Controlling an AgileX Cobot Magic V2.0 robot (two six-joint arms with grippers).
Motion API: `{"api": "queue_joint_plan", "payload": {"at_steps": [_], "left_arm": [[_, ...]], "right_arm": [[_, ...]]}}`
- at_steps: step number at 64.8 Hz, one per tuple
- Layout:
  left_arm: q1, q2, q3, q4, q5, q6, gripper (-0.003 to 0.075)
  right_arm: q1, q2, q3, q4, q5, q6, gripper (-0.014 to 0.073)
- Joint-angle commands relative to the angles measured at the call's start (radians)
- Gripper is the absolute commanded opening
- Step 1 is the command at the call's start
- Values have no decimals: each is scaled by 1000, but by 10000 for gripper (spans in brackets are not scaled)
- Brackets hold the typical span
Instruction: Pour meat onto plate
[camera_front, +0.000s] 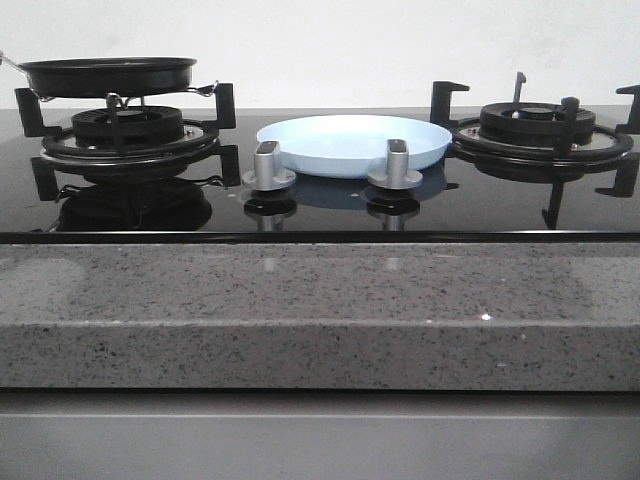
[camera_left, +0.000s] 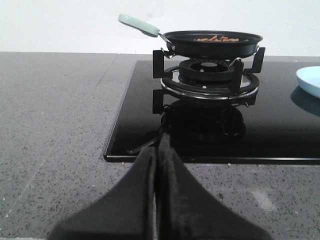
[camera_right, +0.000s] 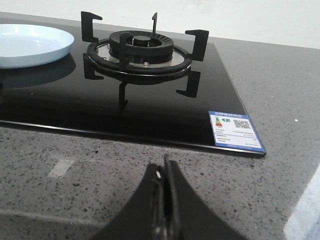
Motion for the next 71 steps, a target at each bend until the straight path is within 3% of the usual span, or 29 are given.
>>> {"api": "queue_joint_plan", "payload": {"at_steps": [1, 14, 25, 35, 49, 59, 66, 71], "left_arm": [[-7, -17, 5, -8, -112, -11, -20], [-7, -17, -48, -93, -127, -11, -20], [-7, 39, -209, -94, 23, -11, -20], [-7, 231, -377, -88, 147, -11, -20], [-7, 501, -557, -67, 152, 17, -20], [-7, 562, -596, -67, 141, 17, -16], [-7, 562, -596, -67, 115, 17, 105], [-7, 562, -596, -67, 97, 17, 289]], "right_arm": [[-4, -15, -4, -13, -90, -2, -62], [-4, -15, -35, 93, -79, 8, -62], [-4, 28, -181, 109, 46, 8, -62], [-4, 159, -374, 108, 102, 8, -62], [-4, 424, -576, 108, 164, 8, -61], [-4, 509, -621, 108, 157, 8, -49], [-4, 512, -621, 108, 134, 8, 66], [-4, 512, -621, 108, 134, 8, 223]]}}
